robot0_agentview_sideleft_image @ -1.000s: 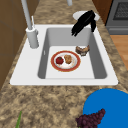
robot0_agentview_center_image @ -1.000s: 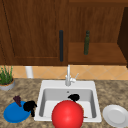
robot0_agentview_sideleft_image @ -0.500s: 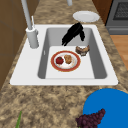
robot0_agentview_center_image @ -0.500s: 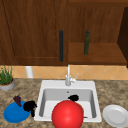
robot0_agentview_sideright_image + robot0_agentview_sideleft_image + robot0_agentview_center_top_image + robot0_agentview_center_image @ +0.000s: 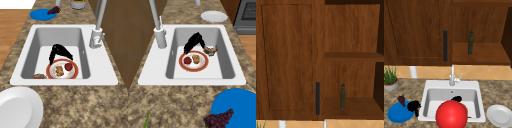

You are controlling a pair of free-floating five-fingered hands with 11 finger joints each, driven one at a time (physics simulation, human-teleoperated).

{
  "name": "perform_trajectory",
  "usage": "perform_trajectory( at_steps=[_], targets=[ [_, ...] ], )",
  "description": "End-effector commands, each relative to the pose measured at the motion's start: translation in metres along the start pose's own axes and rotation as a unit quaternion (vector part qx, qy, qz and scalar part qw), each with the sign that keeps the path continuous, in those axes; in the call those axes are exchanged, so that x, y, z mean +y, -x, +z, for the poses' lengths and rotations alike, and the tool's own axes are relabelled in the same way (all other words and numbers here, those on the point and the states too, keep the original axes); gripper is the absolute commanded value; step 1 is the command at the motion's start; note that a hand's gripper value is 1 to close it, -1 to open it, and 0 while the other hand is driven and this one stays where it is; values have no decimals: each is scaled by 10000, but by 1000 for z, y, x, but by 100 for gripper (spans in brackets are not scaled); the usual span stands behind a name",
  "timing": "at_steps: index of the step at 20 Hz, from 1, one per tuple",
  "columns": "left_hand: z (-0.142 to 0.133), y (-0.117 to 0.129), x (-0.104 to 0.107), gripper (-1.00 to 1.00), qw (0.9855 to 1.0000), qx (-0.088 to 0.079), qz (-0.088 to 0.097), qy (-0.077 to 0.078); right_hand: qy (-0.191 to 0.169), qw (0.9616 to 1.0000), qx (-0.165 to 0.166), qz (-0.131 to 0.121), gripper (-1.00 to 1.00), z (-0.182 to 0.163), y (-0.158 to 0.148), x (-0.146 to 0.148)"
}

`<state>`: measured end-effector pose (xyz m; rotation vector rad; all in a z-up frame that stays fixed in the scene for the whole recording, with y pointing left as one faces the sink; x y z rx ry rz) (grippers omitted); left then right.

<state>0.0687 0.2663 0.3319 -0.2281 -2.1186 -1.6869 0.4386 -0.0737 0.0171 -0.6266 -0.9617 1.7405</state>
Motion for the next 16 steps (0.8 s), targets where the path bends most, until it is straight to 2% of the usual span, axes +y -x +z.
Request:
perform_trajectory(
  at_steps=[1, 5, 10, 13, 16],
  targets=[
    [0, 0, 0, 0, 10000, 0, 0, 0, -235, 9996, -101, 99, -100, -25, 2, 0],
    [0, 0, 0, 0, 10000, 0, 0, 0, -402, 9991, 15, 133, -100, -47, -1, 5],
    [0, 0, 0, 0, 10000, 1, -1, -1, -516, 9980, 199, 300, -100, -74, -11, 20],
    [0, 0, 0, 0, 10000, 1, -1, -1, -514, 9980, 198, 315, -100, -87, -13, 29],
    [0, 0, 0, 0, 10000, 1, -1, -1, -487, 9983, 46, 328, -100, -97, -7, 42]
  ],
)
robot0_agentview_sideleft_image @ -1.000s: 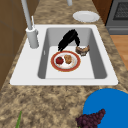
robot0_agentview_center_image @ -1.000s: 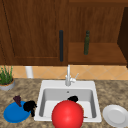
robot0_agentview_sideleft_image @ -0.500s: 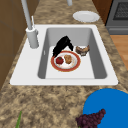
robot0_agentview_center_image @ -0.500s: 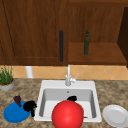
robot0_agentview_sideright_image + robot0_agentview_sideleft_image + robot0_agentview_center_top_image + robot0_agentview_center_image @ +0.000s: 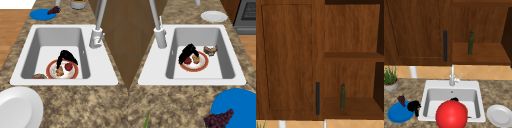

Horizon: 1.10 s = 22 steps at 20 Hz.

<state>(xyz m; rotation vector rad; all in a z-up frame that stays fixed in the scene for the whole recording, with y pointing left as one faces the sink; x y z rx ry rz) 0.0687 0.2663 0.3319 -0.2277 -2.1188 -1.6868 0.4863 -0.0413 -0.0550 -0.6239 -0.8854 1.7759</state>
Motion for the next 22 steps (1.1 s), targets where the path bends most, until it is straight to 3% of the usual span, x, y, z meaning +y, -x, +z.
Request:
perform_trajectory(
  at_steps=[1, 5, 9, 13, 14, 15, 16, 20, 21, 22],
  targets=[
    [0, 0, 0, 0, 10000, 0, 0, 0, -151, 9996, -112, 219, -100, -14, 6, 16],
    [0, 0, 0, 0, 10000, 0, 0, 0, -491, 9984, -284, -26, -100, -23, 19, 6],
    [0, 0, 0, 0, 10000, 0, 0, 0, -879, 9946, -460, -314, -100, -36, 24, -4],
    [0, 0, 0, 0, 10000, 0, 0, 0, -1120, 9914, -531, -408, -100, -52, 27, -4],
    [0, 0, 0, 0, 10000, 0, 0, 0, -1027, 9933, -401, -344, 100, -61, 25, -4],
    [0, 0, 0, 0, 10000, 0, 0, 0, -696, 9970, -288, -177, 100, -54, 23, -10],
    [0, 0, 0, 0, 10000, 0, 0, 0, -613, 9977, -228, -198, 100, -53, 24, -19],
    [0, 0, 0, 0, 10000, 0, 0, 0, -810, 9962, -314, -89, 100, -57, 25, -30],
    [0, 0, 0, 0, 10000, 0, 0, 0, -1083, 9935, -302, -195, -100, -57, 26, -35],
    [0, 0, 0, 0, 10000, 0, 0, 0, -1304, 9905, -266, -334, -100, -55, 26, -38]
  ],
)
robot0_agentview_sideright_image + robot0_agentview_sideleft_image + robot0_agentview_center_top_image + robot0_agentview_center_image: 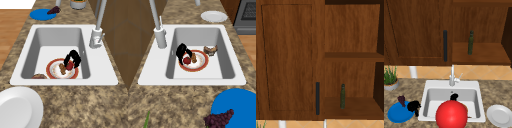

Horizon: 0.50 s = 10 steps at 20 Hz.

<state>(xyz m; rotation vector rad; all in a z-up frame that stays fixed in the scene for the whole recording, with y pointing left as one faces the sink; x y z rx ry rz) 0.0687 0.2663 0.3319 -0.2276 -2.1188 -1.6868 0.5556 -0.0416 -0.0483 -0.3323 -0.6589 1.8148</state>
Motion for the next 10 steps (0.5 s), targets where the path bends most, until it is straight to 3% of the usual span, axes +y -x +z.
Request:
perform_trajectory(
  at_steps=[1, 4, 6, 10],
  targets=[
    [0, 0, 0, 0, 10000, 0, 0, 0, 123, 9999, 43, 51, -100, -6, 3, 5],
    [0, 0, 0, 0, 10000, 0, 0, 0, -39, 10000, -5, 55, -100, 4, 3, 12],
    [0, 0, 0, 0, 10000, 0, 0, 0, 49, 10000, 50, -3, -100, 15, -1, 25],
    [0, 0, 0, 0, 10000, 0, 0, 0, 308, 9994, 54, 146, -100, 19, -8, 46]
  ],
)
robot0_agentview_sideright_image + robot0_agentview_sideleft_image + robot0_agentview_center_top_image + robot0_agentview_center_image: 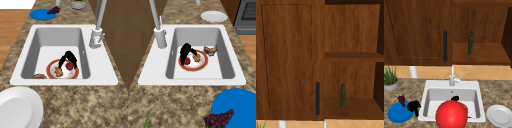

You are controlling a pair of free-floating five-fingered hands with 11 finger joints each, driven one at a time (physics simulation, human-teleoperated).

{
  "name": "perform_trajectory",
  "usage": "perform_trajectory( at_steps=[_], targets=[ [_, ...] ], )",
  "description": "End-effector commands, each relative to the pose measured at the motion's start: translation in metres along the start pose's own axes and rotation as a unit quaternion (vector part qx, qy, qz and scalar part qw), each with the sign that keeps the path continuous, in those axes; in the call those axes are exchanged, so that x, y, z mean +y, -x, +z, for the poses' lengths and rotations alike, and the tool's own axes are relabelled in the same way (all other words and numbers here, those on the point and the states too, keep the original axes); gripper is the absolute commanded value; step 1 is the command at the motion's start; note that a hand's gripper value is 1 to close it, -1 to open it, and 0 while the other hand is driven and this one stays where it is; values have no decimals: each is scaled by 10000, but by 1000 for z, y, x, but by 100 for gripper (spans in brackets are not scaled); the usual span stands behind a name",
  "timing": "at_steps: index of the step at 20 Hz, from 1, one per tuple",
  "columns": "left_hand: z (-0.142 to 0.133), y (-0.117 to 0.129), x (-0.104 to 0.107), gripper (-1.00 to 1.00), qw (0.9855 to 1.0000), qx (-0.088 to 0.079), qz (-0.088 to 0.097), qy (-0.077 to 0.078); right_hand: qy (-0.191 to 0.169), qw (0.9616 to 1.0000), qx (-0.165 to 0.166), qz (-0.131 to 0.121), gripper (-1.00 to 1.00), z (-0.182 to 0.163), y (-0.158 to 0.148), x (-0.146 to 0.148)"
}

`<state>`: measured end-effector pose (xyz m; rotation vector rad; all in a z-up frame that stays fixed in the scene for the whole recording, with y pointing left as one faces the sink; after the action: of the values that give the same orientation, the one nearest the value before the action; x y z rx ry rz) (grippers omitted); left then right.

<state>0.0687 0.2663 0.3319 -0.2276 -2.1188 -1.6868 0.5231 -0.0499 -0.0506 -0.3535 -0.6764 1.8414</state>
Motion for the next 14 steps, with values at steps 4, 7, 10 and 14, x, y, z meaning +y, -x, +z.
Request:
perform_trajectory(
  at_steps=[4, 7, 10, 14],
  targets=[
    [0, 0, 0, 0, 10000, 0, 0, 0, 784, 9965, 176, 215, -100, 0, -5, 23],
    [0, 0, 0, 0, 10000, 0, 0, 0, 1171, 9925, 164, 312, -100, 7, -8, 28],
    [0, 0, 0, 0, 10000, 0, 0, 0, 1311, 9906, 186, 334, 100, 8, -13, 34],
    [0, 0, 0, 0, 10000, 0, 0, 0, 1024, 9907, 465, 762, 100, 20, -22, 19]
  ],
)
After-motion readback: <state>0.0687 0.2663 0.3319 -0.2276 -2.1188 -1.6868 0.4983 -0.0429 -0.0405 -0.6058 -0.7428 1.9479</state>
